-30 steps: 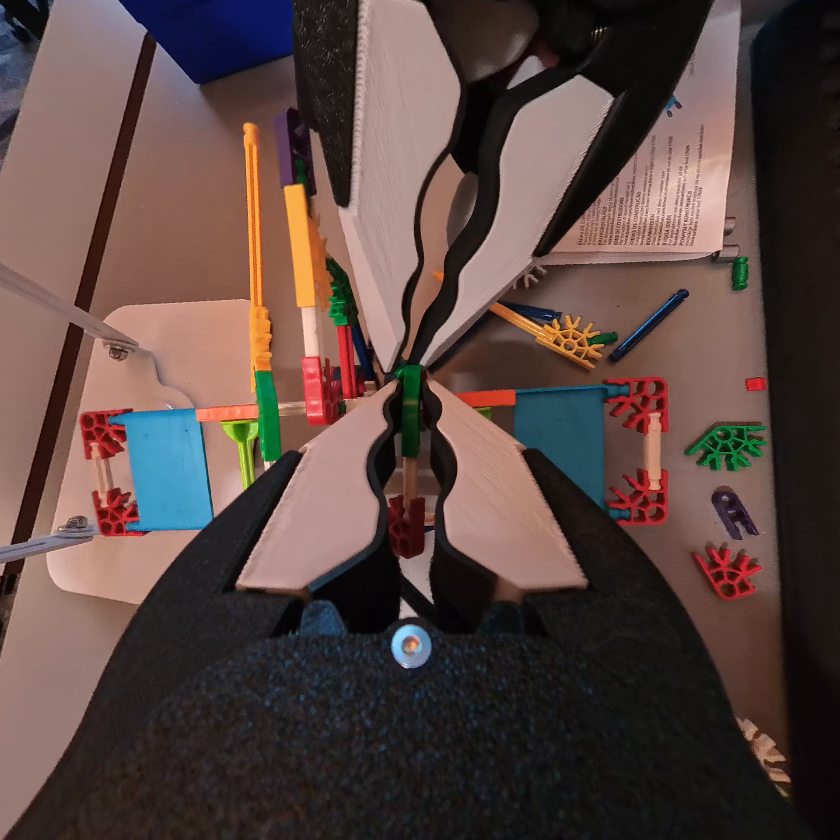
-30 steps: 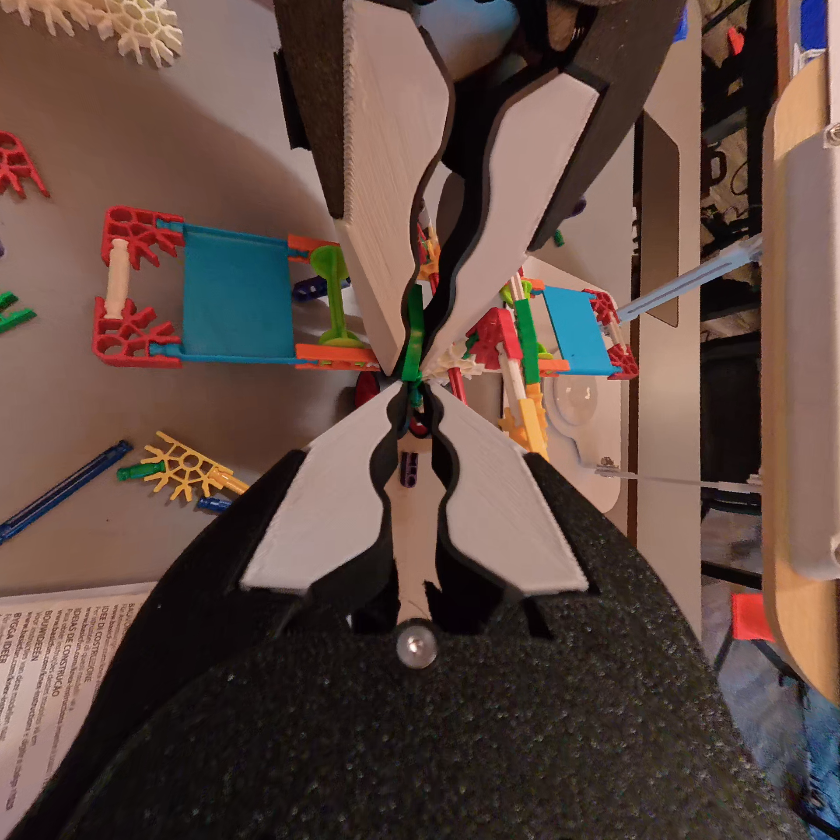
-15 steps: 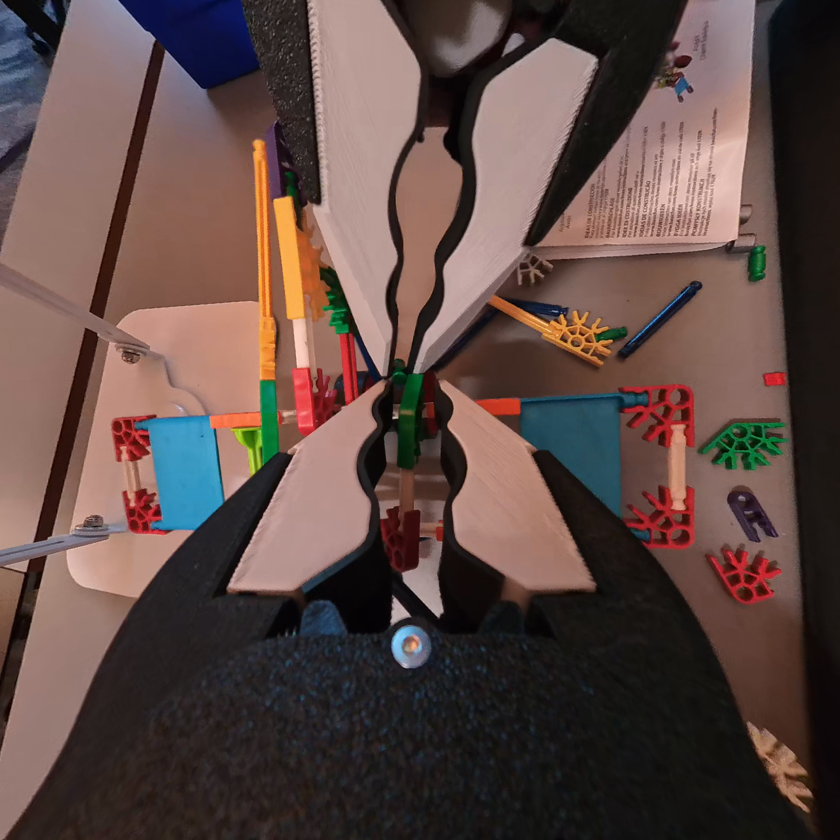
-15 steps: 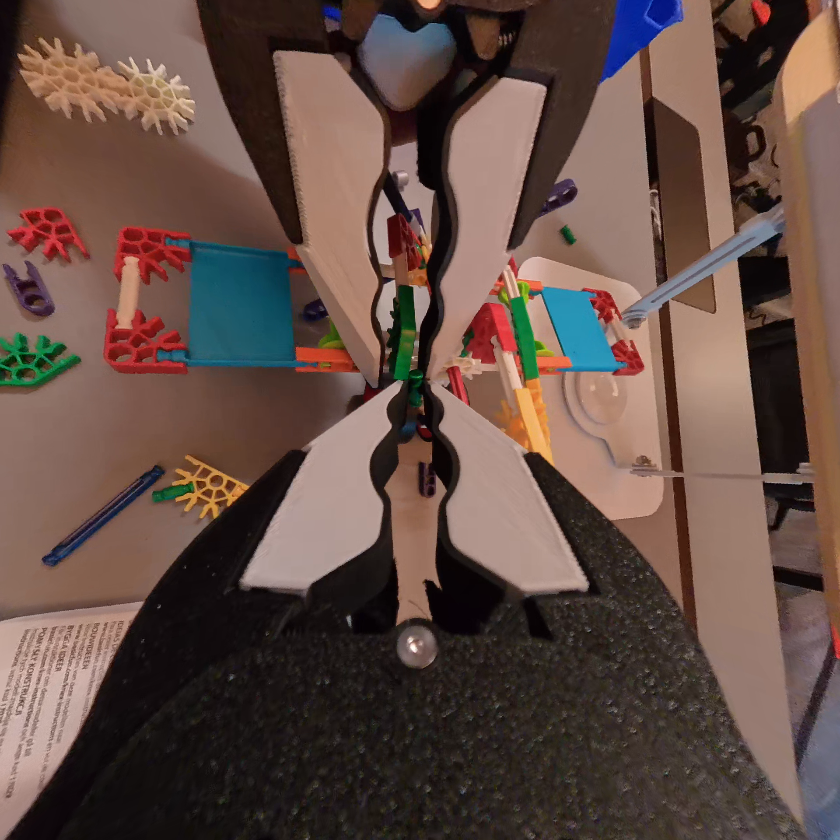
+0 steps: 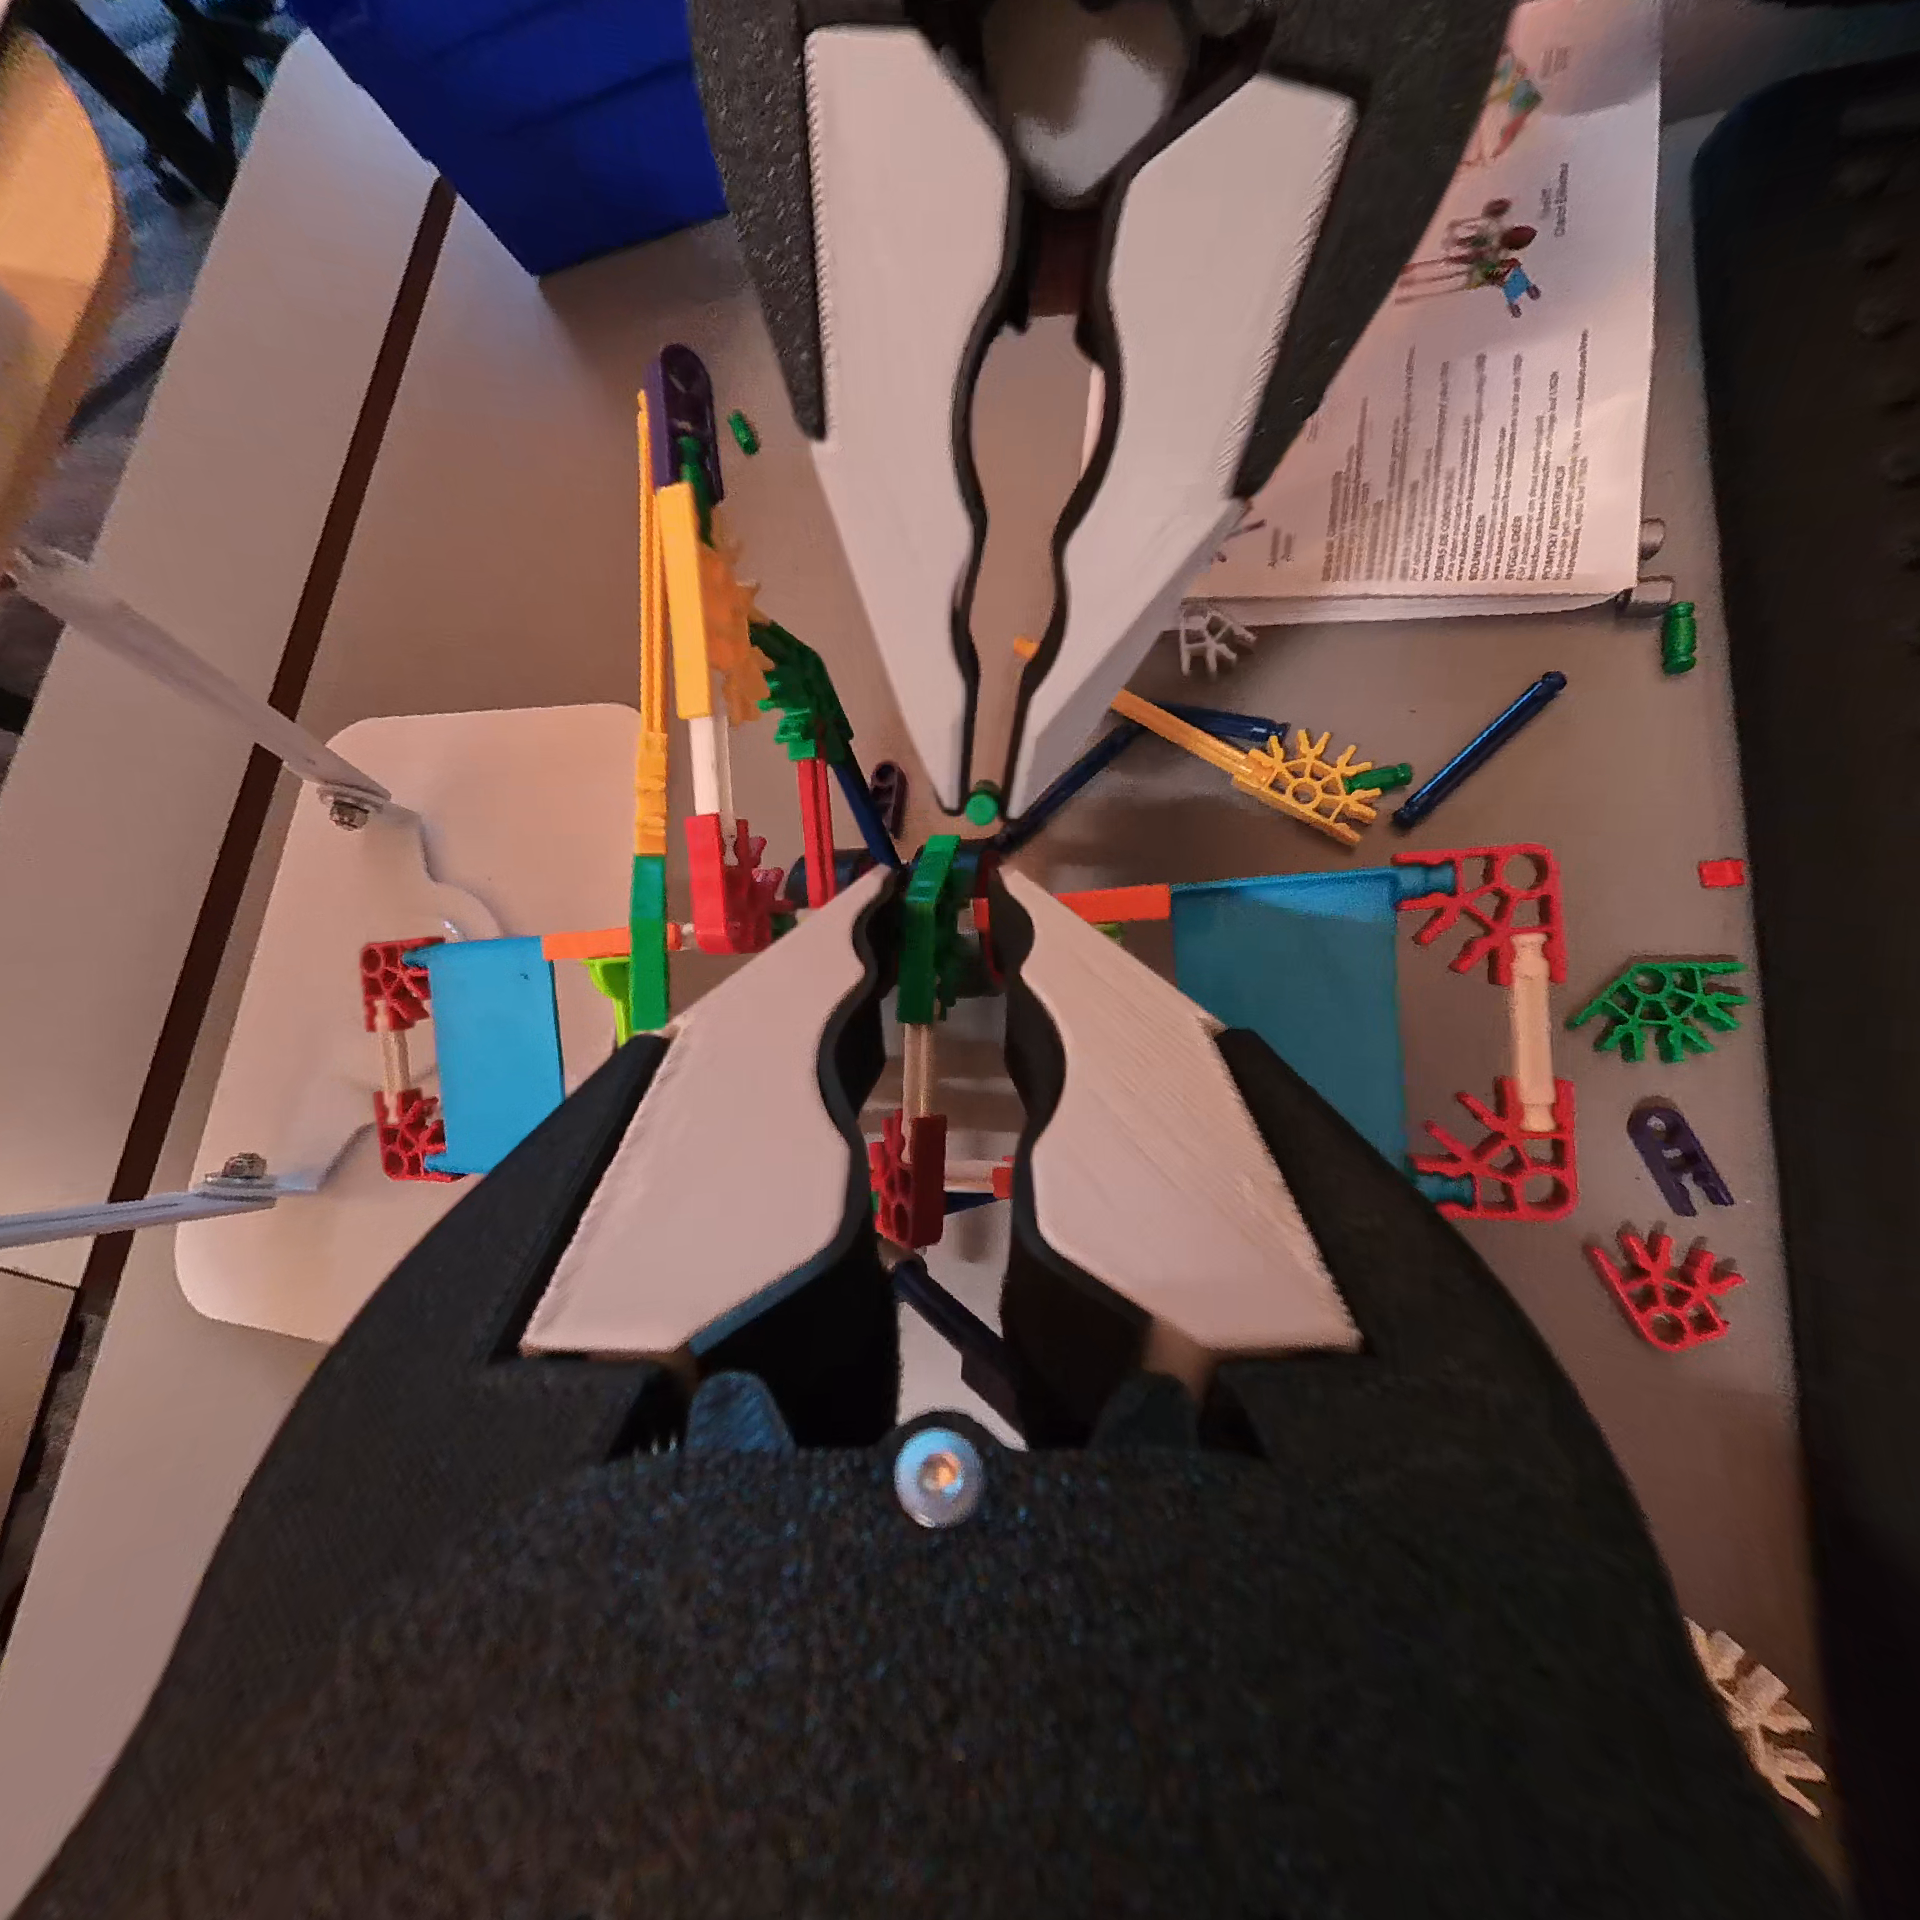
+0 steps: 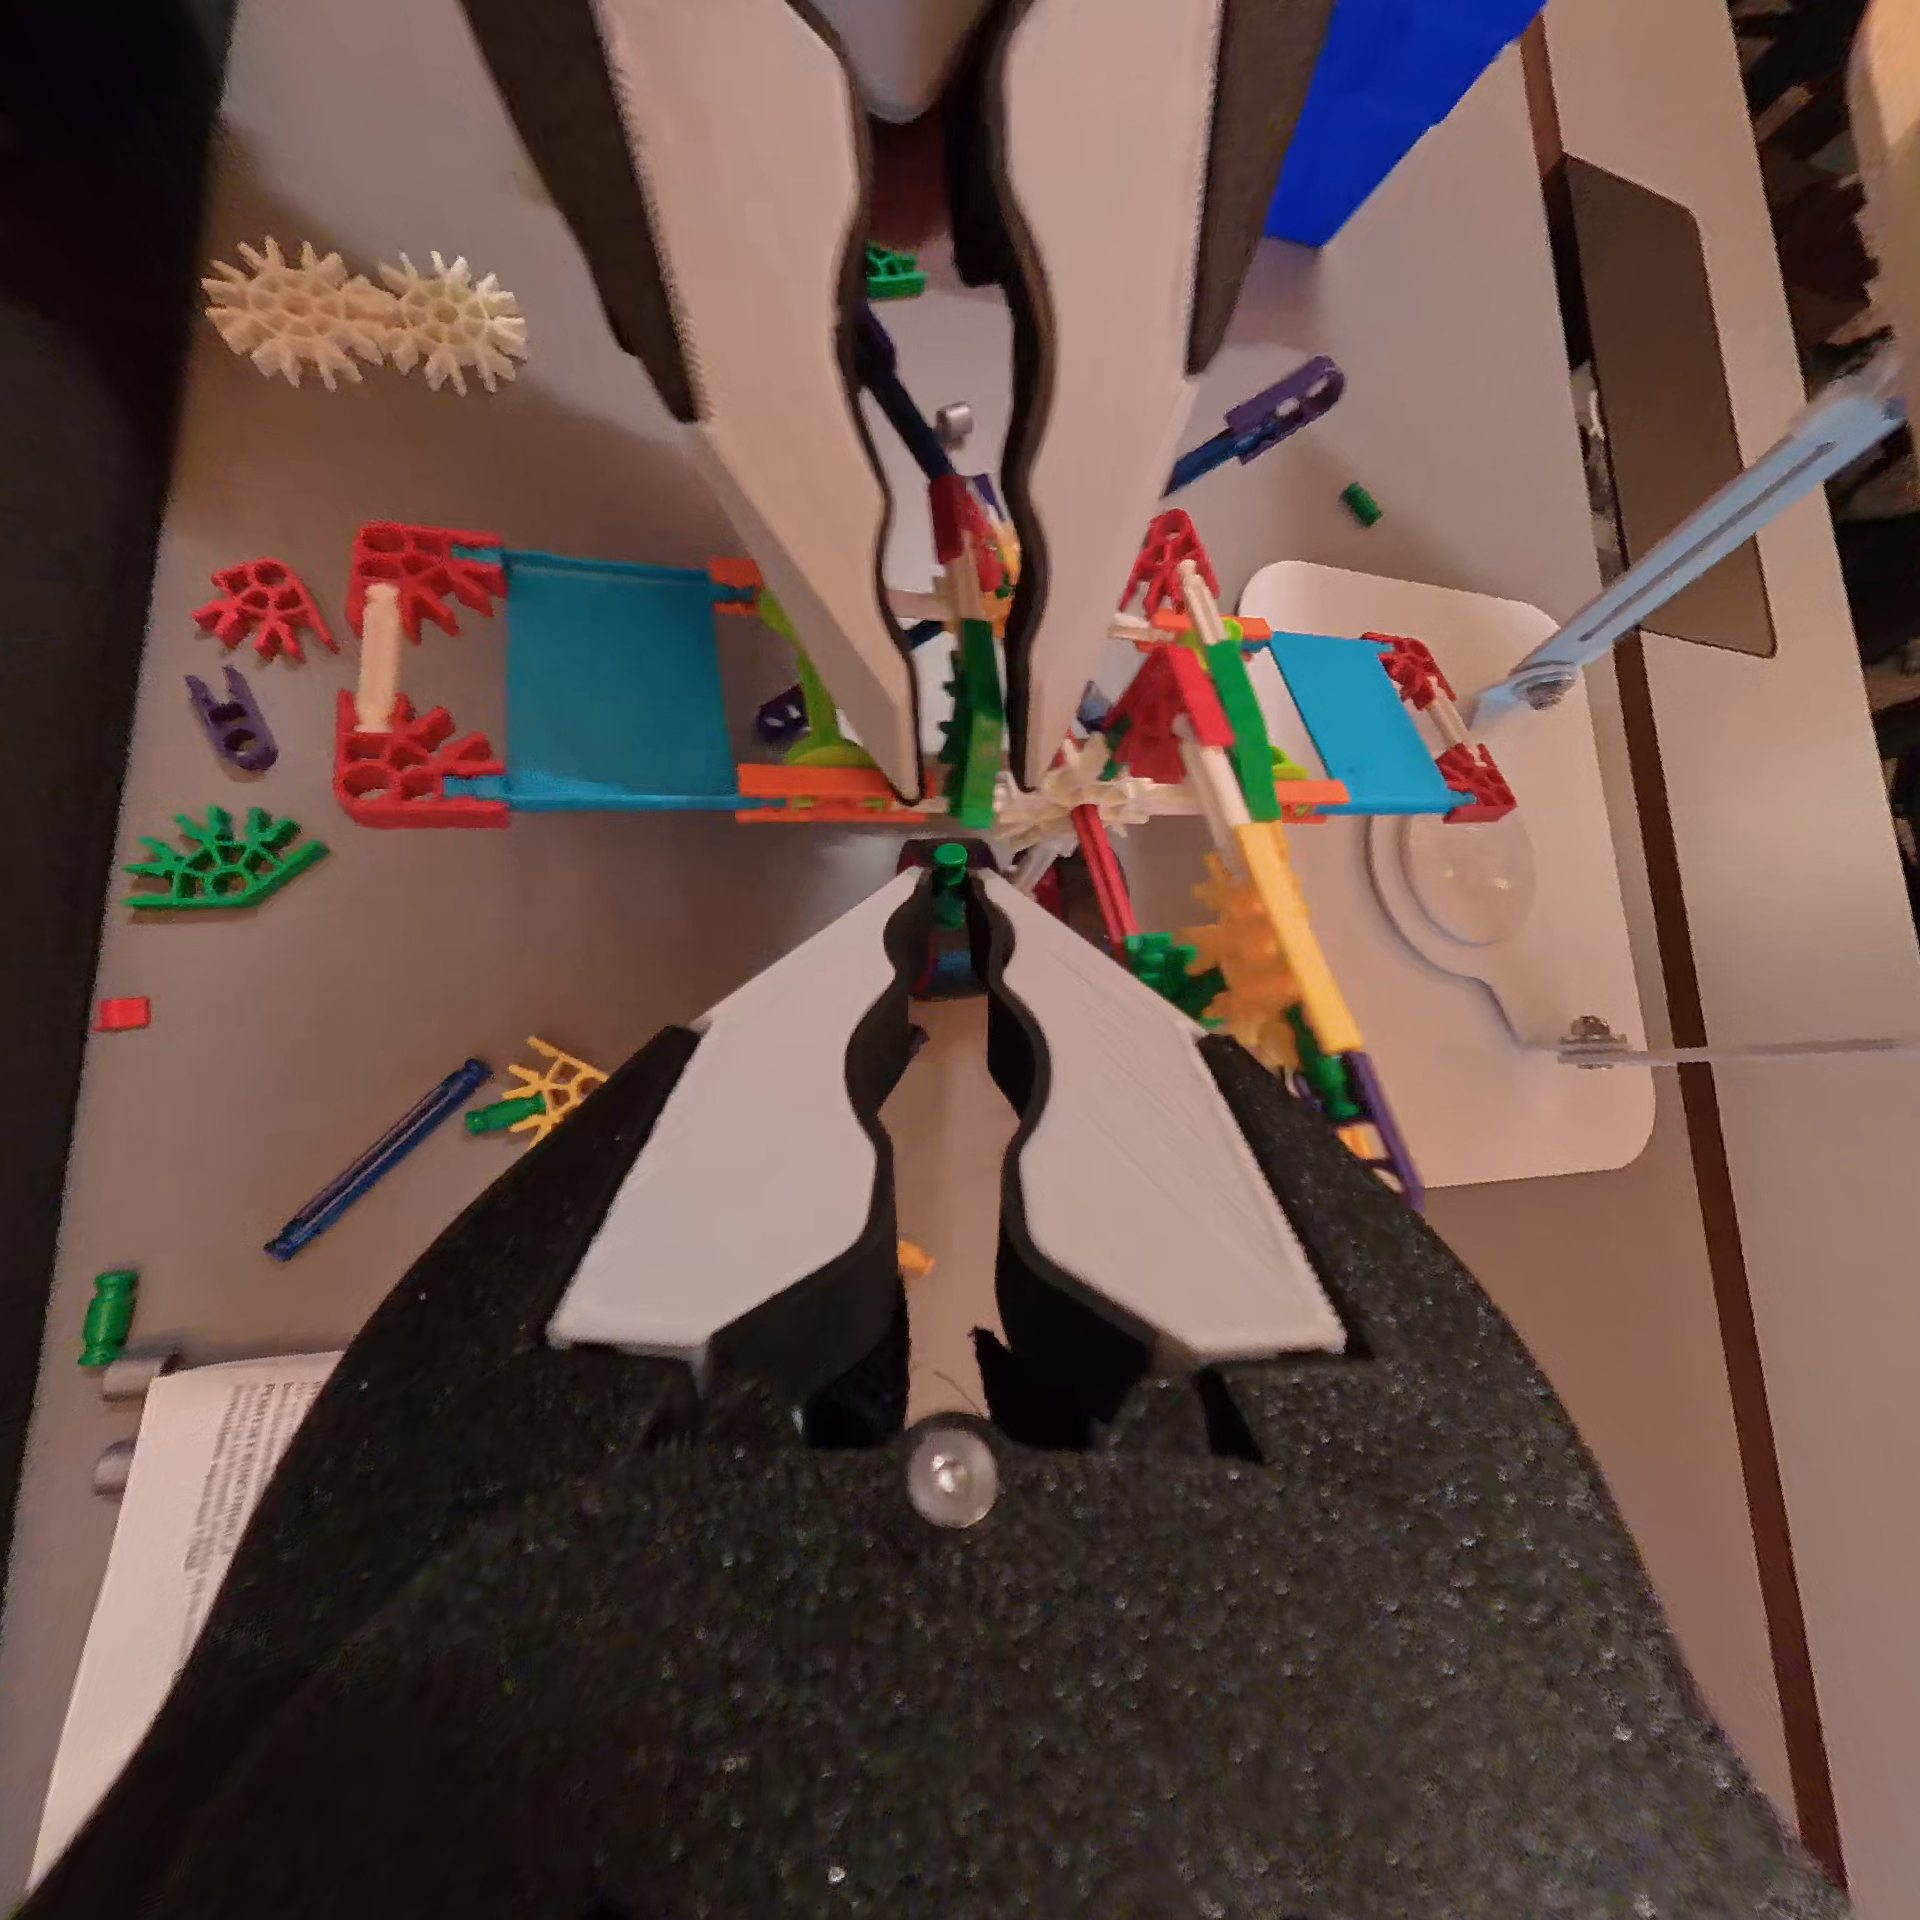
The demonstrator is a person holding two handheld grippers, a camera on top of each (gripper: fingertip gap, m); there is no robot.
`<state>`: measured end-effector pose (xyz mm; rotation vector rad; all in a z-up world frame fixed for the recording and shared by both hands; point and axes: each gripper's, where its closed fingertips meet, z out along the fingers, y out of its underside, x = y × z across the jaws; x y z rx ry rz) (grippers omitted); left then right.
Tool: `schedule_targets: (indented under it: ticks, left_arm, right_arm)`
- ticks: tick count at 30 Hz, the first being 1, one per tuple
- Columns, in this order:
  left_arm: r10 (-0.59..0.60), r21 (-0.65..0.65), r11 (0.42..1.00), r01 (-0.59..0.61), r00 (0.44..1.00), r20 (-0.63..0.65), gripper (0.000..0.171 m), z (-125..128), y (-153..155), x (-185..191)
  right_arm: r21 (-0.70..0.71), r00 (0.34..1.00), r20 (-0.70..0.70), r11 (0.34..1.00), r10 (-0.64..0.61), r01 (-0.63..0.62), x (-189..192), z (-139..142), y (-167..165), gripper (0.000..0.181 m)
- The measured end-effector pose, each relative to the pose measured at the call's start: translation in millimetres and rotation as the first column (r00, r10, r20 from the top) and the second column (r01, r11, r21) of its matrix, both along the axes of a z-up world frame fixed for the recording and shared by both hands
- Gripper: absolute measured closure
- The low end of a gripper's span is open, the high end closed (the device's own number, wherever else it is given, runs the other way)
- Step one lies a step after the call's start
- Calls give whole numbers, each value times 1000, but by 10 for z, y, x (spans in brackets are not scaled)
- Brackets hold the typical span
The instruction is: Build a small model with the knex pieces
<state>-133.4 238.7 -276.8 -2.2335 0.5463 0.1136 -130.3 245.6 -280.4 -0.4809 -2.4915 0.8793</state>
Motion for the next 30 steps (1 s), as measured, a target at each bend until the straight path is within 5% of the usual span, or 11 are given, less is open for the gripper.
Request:
schedule_targets:
  ticks: [14, 30]
  left_arm:
    - [37, -77, 997, -31, 996, 77, 155, -91, -54, 10]
    - [95, -19, 995, -94, 993, 76, 147, 121, -257, -157]
  right_arm:
    - [14, 999, -12, 999, -34, 35, 4, -50, -133, 176]
    - [-8, 996, -56, 998, -66, 66, -88, 31, -287, 176]
